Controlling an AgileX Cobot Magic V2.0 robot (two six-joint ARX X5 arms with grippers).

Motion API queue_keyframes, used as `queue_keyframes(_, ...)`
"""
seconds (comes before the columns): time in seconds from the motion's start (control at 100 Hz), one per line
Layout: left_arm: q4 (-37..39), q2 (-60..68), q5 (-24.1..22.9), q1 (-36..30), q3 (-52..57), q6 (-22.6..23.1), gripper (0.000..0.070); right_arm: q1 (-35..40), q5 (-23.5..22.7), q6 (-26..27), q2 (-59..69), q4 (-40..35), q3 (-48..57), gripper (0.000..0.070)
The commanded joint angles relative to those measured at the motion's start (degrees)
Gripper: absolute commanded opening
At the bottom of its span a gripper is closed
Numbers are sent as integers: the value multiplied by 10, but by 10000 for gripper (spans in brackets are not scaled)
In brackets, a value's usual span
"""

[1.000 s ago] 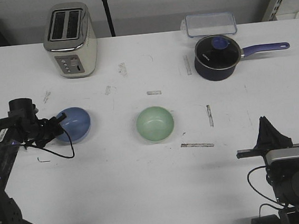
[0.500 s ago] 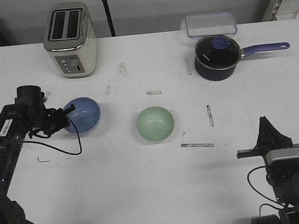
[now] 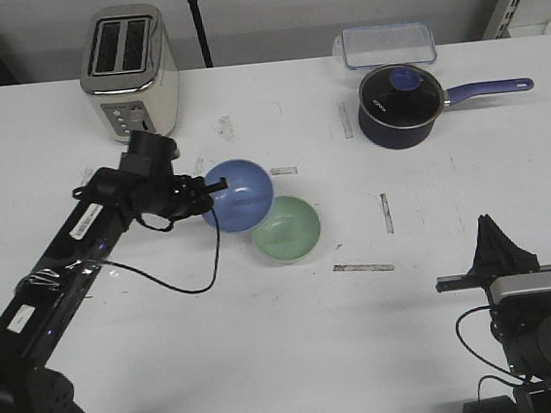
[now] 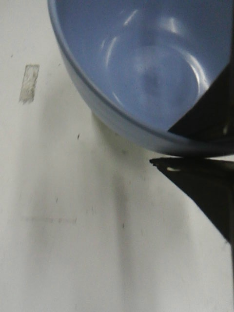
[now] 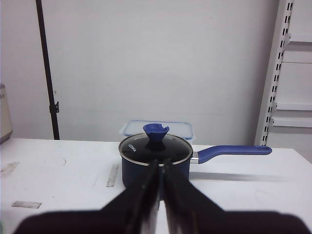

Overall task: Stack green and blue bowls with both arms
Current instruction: 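Lift the blue bowl with the left gripper over the green bowl, then lower the blue bowl into the green bowl and open the left gripper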

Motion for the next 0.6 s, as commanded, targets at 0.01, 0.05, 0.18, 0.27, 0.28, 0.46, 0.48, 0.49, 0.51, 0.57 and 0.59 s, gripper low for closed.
queue_keyframes(0.01, -2, 33, 2, -32, 33, -14, 1, 1, 0, -2, 0, 8, 5, 9)
queue_keyframes(0.05, -2, 46, 2, -46, 44, -14, 1, 1, 0, -2, 0, 8, 5, 9)
queue_keyframes(0.18, -3, 83, 2, -80, 68, -14, 1, 0, 0, -2, 0, 8, 5, 9)
queue_keyframes(0.27, -4, 96, 2, -94, 71, -14, 1, 0, 0, -2, 0, 8, 5, 9)
queue_keyframes(0.28, -5, 96, 1, -96, 71, -14, 1, 0, 0, -2, 0, 8, 5, 9)
queue_keyframes(0.46, -5, 105, 1, -99, 71, -14, 1, 0, 0, -2, 0, 8, 5, 9)
queue_keyframes(0.48, -5, 105, 1, -99, 71, -13, 1, 1, 0, -2, 0, 8, 5, 9)
queue_keyframes(0.49, -5, 105, 1, -99, 71, -13, 1, 0, 0, -2, 0, 8, 5, 9)
queue_keyframes(0.51, -4, 105, 1, -99, 71, -13, 1, 0, 0, -2, 0, 8, 5, 9)
queue_keyframes(0.57, -4, 105, 1, -99, 71, -13, 3, 0, 0, -2, 0, 8, 5, 9)
queue_keyframes(0.59, -4, 105, 1, -100, 71, -13, 4, 0, 0, -2, 0, 8, 5, 9)
